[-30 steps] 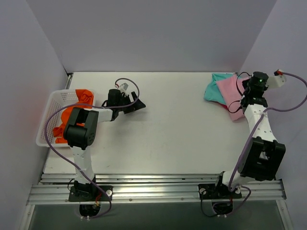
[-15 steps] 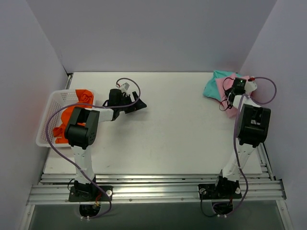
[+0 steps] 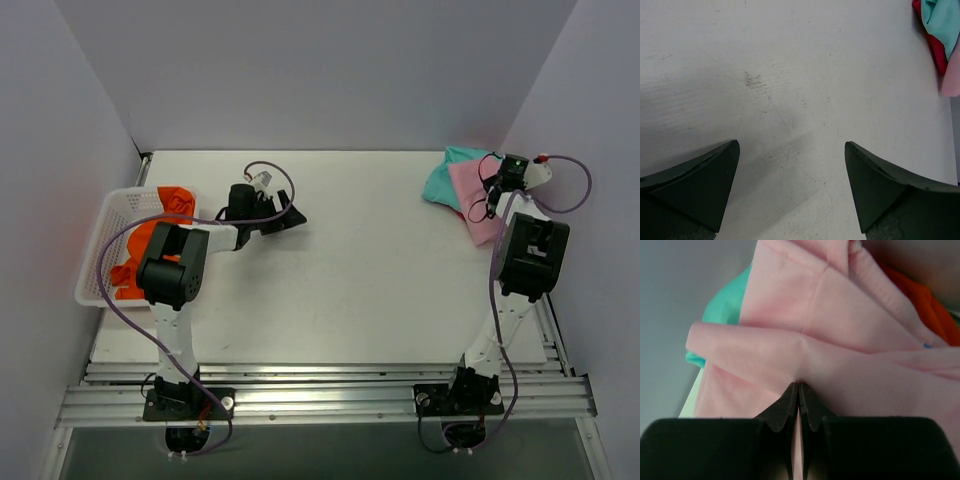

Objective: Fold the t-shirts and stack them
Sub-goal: Put the neatly folded tshirt into the corner of the board with the right arm

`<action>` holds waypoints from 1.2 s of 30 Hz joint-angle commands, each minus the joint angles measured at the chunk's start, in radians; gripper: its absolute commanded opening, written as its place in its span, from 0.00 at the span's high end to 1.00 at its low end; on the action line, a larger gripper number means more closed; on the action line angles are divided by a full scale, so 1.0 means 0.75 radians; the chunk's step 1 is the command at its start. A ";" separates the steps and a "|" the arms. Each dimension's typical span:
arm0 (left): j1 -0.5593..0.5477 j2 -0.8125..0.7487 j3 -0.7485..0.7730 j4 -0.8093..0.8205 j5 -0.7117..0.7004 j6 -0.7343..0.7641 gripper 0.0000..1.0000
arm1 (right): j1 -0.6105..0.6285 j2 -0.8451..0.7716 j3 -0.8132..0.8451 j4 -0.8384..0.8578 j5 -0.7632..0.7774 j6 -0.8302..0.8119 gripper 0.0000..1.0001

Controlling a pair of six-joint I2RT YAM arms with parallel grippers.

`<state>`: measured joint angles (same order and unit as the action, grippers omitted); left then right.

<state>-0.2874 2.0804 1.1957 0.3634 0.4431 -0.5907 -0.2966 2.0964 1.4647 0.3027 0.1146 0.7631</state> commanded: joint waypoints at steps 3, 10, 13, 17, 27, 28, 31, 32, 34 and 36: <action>-0.007 0.024 0.048 0.025 -0.006 0.041 0.05 | -0.073 0.131 0.086 0.009 -0.014 0.025 1.00; -0.009 0.034 0.046 0.031 -0.004 0.043 0.04 | -0.104 0.254 0.117 0.069 -0.116 0.062 1.00; -0.009 0.024 0.032 0.035 -0.004 0.045 0.04 | -0.102 0.224 0.058 0.224 -0.193 0.071 1.00; -0.009 0.004 0.017 0.039 -0.004 0.045 0.04 | -0.095 0.083 -0.095 0.453 -0.261 0.058 0.79; -0.020 -0.135 -0.032 0.019 -0.081 0.057 0.04 | -0.038 -0.734 -0.568 0.603 -0.176 -0.048 0.00; -0.020 -0.178 -0.038 0.017 -0.094 0.059 0.04 | -0.020 -0.796 -0.576 0.552 -0.165 -0.072 0.00; -0.026 -0.278 -0.085 0.031 -0.163 0.062 0.04 | 0.099 -1.001 -0.568 0.421 -0.075 -0.181 0.00; -0.036 -0.309 -0.101 0.047 -0.192 0.055 0.04 | 0.158 -1.042 -0.568 0.378 -0.059 -0.203 0.00; -0.054 -0.401 -0.152 0.062 -0.285 0.057 0.05 | 0.207 -1.163 -0.607 0.294 -0.038 -0.224 0.00; -0.107 -0.466 -0.187 0.074 -0.351 0.121 0.06 | 0.280 -1.273 -0.753 0.296 -0.036 -0.196 0.00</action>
<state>-0.3206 1.8412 1.0782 0.3553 0.2859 -0.5560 -0.1341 1.2186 1.0172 0.6125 0.0387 0.6521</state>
